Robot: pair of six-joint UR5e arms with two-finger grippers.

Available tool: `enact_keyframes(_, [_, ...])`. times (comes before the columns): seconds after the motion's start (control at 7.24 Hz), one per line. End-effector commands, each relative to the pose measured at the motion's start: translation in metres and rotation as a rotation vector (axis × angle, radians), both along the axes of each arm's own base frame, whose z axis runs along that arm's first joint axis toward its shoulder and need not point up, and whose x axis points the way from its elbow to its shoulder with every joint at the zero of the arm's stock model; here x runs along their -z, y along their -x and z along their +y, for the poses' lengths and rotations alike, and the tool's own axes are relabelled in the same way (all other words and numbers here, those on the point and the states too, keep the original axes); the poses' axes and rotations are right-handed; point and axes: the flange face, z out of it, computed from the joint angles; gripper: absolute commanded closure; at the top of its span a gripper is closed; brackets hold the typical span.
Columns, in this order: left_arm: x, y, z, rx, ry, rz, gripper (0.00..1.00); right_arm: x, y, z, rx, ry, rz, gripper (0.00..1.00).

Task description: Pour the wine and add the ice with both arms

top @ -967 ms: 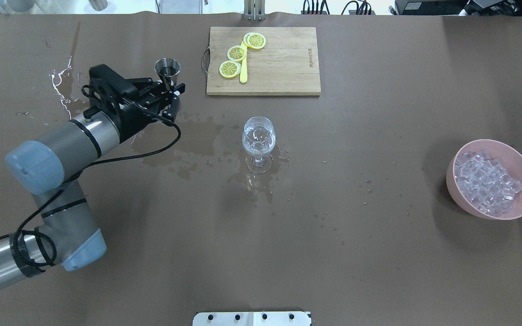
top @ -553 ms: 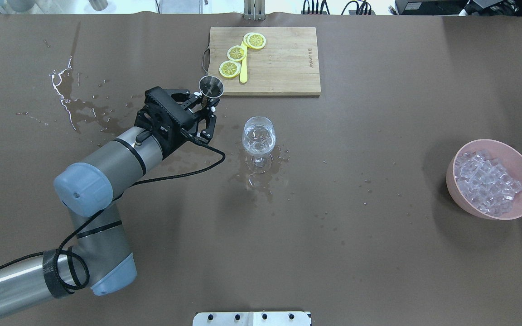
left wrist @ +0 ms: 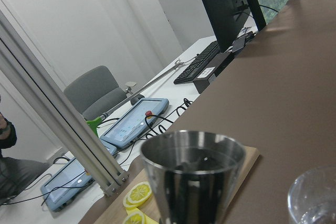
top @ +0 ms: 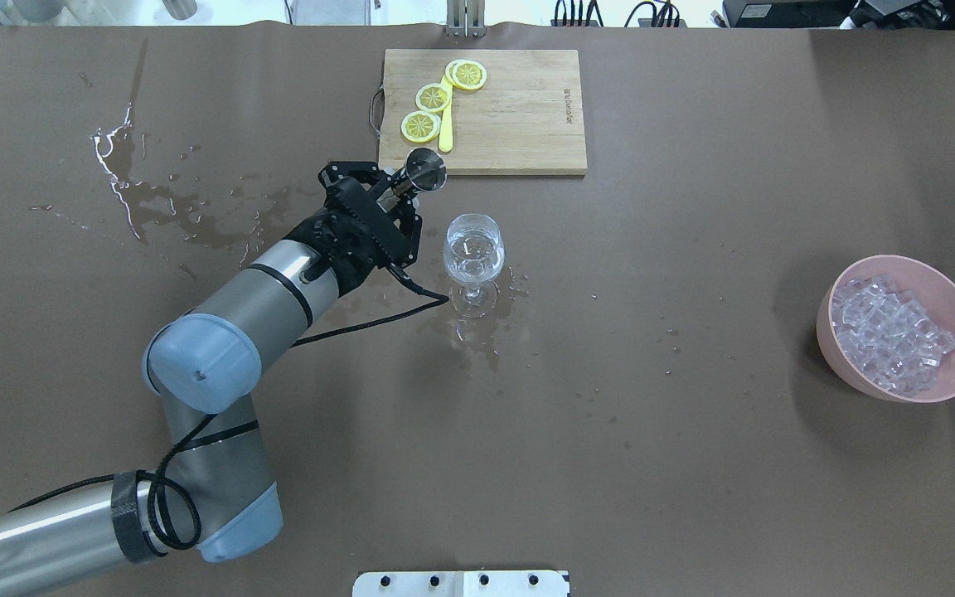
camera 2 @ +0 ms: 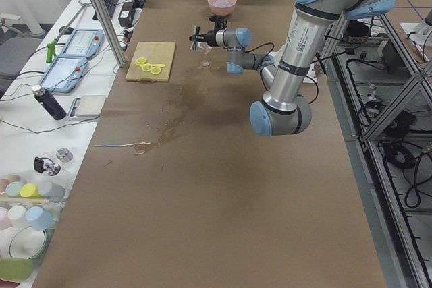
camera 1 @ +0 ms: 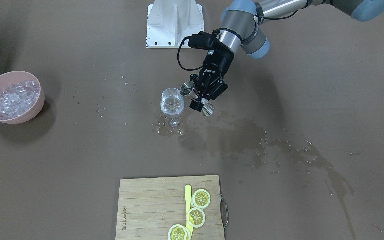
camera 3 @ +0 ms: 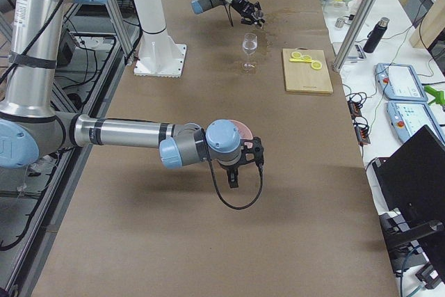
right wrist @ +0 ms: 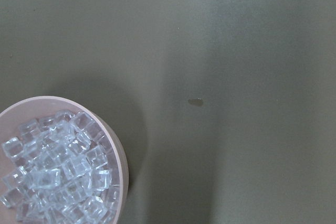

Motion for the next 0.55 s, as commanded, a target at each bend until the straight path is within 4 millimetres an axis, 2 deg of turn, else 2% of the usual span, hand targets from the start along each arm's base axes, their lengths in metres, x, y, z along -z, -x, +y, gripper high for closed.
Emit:
enact_keyframes(0.0, [0.0055, -0.0110, 0.0124, 0.039, -0.033, -0.084, 1.00, -0.0012, 0.0000, -0.0020, -0.003, 0.006, 0.001, 0.00])
enact_keyframes(0.41, [0.0014, -0.0165, 0.0129, 0.063, -0.083, -0.248, 1.00, -0.0023, 0.0002, -0.0038, -0.002, 0.008, 0.000, 0.00])
